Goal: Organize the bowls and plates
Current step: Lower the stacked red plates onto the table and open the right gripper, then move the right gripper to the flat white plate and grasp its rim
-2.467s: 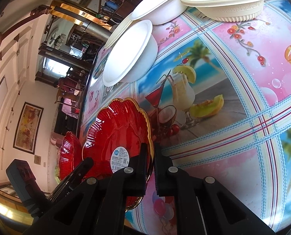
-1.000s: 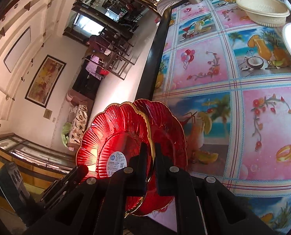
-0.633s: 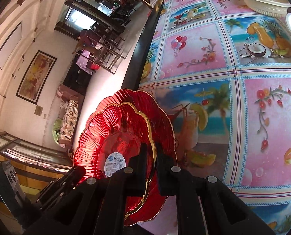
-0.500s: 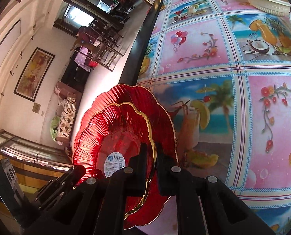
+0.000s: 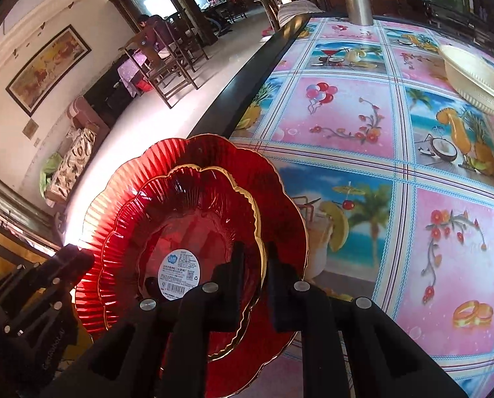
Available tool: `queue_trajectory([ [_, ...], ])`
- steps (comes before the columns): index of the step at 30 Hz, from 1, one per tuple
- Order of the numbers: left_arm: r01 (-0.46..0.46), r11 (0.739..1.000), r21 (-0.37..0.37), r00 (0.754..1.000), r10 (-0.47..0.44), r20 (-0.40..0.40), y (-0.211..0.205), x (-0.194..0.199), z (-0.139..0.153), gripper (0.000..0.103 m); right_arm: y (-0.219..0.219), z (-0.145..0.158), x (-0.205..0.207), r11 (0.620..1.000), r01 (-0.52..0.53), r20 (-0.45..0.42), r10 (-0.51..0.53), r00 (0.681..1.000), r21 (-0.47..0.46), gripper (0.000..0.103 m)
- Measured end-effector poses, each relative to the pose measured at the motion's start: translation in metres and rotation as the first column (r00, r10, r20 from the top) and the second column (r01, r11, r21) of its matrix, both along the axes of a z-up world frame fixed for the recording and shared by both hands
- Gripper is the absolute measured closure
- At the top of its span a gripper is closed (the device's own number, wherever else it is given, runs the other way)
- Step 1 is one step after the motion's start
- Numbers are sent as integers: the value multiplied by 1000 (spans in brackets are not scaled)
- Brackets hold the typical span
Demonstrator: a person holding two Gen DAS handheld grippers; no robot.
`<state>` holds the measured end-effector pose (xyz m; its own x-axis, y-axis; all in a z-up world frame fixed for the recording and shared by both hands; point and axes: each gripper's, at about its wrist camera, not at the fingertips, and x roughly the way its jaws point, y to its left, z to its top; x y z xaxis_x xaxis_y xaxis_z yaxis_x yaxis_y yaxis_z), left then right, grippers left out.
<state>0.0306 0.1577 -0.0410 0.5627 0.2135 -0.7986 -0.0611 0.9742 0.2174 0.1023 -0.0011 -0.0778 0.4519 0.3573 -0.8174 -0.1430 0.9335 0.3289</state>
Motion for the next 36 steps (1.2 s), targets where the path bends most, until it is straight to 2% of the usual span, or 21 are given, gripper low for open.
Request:
queue_trajectory([
  [2, 7, 1000, -12, 1000, -7, -8, 0, -1, -3, 86, 1, 2, -2, 1000, -20, -2, 20, 1000, -22, 89],
  [7, 22, 1000, -16, 1000, -22, -19, -8, -3, -5, 86, 11, 1, -1, 985, -75, 9, 77, 997, -158, 86],
  [14, 60, 998, -30, 997, -61, -42, -23, -5, -6, 86, -15, 4, -3, 979, -61, -53, 52, 997, -194, 84],
  [21, 114, 990, -78, 993, -116, -21, -51, -8, 7, 86, -53, 7, -10, 983, -27, -98, 9, 995, -182, 70],
  [24, 145, 983, -110, 989, -145, 10, -67, -11, 20, 86, -59, 9, -12, 991, -30, -93, 17, 995, -133, 66],
  [29, 205, 965, -161, 978, -198, 57, -98, -15, 41, 86, -76, 14, -18, 998, -54, -88, 56, 995, 15, 67],
  [32, 256, 950, -181, 967, -249, 58, -122, -16, 46, 86, -103, 19, -26, 987, -58, -66, 69, 995, 147, 67],
  [36, 313, 925, -215, 949, -312, 41, -157, -14, 42, 86, -152, 33, -45, 976, -4, 11, 2, 1000, 216, 64],
])
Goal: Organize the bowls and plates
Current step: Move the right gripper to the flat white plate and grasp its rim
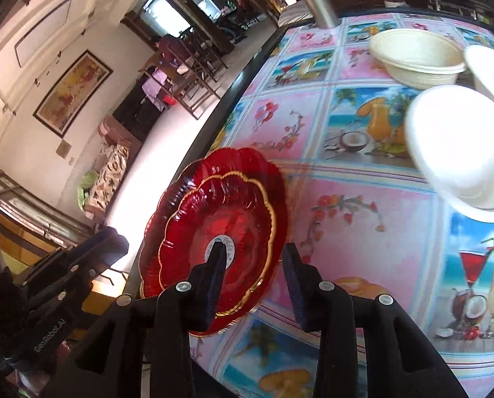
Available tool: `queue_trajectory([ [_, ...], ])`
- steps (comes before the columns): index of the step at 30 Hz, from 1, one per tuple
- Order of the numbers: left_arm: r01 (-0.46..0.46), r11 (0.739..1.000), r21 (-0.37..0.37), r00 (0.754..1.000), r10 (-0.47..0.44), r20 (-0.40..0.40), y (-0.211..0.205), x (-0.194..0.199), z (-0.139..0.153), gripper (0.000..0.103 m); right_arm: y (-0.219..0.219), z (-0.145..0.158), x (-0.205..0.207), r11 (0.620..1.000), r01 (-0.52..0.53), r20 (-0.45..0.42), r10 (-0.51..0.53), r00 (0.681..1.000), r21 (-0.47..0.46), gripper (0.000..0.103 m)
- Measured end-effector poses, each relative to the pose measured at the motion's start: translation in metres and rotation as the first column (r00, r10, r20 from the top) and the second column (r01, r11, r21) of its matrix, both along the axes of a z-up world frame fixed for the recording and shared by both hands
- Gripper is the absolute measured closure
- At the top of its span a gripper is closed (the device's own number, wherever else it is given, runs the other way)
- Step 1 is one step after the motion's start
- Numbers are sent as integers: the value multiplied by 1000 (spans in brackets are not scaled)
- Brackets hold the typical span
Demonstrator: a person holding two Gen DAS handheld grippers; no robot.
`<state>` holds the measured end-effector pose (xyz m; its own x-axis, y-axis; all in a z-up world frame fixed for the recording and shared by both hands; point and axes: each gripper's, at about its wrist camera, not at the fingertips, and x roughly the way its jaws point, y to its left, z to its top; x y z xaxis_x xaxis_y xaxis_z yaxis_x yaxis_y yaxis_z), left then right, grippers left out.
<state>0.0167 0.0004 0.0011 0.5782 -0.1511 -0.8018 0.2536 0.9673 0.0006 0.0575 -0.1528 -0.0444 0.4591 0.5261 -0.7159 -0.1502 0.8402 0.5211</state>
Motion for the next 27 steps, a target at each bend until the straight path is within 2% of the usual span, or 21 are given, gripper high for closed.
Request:
queue_trajectory([
  [4, 63, 997, -43, 997, -65, -38, -35, -1, -6, 86, -58, 9, -19, 994, 105, 54, -106, 993, 36, 63],
  [7, 100, 992, -74, 993, -104, -62, -63, -1, -9, 86, -104, 10, -36, 976, 215, 79, -217, 973, 36, 63],
  [10, 129, 985, -117, 985, -142, -101, -90, 6, -12, 86, -148, 7, -41, 950, 308, 68, -311, 948, 54, 62],
  [14, 116, 984, -136, 976, -138, -166, -118, 28, -19, 84, -182, 6, -36, 921, 381, 45, -385, 922, 82, 62],
  [15, 106, 985, -139, 975, -130, -181, -121, 36, -20, 78, -187, 6, -32, 917, 390, 36, -394, 919, 85, 62],
  [18, 61, 986, -156, 973, -94, -211, -127, 60, -23, 48, -200, 2, -15, 904, 409, 4, -413, 911, 122, 62],
  [23, 10, 973, -230, 954, -78, -290, -131, 103, -29, 46, -216, -9, 10, 895, 428, -33, -427, 903, 125, 62],
  [27, 6, 970, -242, 938, -90, -336, -141, 127, -41, 46, -226, -20, 25, 889, 431, -64, -426, 902, 158, 62],
])
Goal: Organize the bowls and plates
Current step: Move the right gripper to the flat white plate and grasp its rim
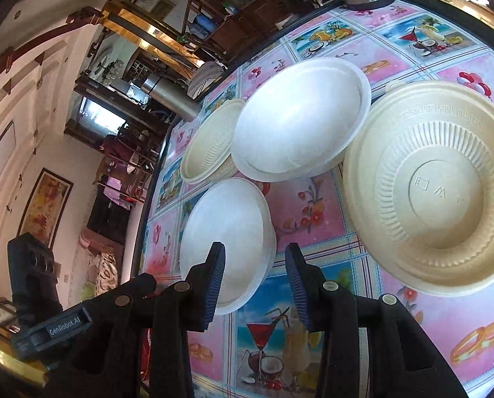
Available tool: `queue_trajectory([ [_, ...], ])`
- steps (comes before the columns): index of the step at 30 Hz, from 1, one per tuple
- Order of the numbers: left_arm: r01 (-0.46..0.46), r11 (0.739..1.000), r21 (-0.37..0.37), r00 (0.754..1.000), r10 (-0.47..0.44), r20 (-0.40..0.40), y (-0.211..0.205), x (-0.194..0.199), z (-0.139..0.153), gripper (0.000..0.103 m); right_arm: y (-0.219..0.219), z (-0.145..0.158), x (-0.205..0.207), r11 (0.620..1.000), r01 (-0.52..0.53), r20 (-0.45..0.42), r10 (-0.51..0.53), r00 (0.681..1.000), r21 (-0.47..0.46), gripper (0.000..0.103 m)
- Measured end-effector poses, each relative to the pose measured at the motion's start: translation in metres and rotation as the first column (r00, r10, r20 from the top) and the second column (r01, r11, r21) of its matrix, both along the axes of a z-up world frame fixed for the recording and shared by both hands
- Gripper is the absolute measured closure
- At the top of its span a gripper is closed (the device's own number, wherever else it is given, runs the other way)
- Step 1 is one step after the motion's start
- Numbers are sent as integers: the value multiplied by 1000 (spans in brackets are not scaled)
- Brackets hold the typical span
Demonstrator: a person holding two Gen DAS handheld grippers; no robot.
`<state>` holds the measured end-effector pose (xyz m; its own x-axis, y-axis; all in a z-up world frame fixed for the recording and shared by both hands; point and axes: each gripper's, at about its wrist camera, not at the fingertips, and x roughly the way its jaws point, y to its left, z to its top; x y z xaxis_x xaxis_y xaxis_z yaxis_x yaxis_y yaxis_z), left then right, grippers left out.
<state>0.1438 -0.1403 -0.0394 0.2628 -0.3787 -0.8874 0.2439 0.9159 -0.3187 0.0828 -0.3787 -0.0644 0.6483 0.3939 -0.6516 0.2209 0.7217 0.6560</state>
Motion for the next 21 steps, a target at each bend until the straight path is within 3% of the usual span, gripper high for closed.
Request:
queue_trajectory([
  [5, -3, 1000, -31, 999, 2, -33, -7, 10, -11, 46, -3, -10, 13, 1000, -5, 1, 5, 1000, 23, 62],
  [12, 9, 1000, -12, 1000, -9, -4, -17, 9, -18, 46, 4, -24, 20, 999, -38, -17, 38, 999, 16, 63],
  [21, -54, 998, -23, 997, 55, 61, -14, 4, -23, 48, 7, -21, 17, 1000, -23, 16, 24, 1000, -20, 63],
])
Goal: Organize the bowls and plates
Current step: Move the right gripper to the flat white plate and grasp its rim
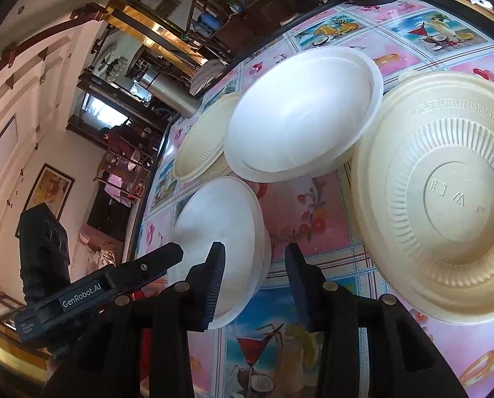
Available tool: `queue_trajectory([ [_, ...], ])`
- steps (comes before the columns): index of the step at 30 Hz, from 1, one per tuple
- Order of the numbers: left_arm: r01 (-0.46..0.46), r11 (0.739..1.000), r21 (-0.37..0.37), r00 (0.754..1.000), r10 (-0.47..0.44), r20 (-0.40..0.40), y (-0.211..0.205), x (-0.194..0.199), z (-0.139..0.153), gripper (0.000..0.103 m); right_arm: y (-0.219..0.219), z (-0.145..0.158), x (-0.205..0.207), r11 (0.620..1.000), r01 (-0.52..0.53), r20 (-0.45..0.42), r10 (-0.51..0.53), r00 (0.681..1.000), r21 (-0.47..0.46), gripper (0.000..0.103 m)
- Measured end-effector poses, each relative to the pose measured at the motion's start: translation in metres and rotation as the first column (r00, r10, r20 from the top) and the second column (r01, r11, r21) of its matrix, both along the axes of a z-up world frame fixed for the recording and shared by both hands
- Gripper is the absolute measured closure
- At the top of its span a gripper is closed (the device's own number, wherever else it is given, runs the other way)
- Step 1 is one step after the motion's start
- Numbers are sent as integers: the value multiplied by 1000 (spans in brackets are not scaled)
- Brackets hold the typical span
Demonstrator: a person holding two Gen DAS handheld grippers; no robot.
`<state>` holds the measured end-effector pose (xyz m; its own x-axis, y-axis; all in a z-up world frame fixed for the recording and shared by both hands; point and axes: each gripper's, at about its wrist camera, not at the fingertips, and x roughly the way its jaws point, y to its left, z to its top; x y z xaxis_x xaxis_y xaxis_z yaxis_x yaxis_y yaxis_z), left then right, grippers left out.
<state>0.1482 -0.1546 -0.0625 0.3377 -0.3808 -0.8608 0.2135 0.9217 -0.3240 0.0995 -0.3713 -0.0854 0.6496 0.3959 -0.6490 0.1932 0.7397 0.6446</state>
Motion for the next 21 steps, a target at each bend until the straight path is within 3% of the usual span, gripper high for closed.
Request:
queue_trajectory([
  [8, -31, 999, -12, 999, 32, 21, 3, -4, -3, 75, -1, -6, -1, 999, 24, -11, -24, 1000, -29, 66],
  [12, -45, 999, -19, 999, 46, 10, 5, -3, -9, 90, 2, -7, -1, 999, 20, -13, -20, 1000, -36, 84],
  [14, -43, 999, -21, 999, 43, -4, 4, -3, -14, 92, 5, -7, -1, 998, 21, -12, -21, 1000, -54, 93],
  [21, -52, 998, -34, 999, 52, 9, 9, -11, -10, 97, 2, -6, -5, 998, 39, -4, -40, 999, -48, 95],
])
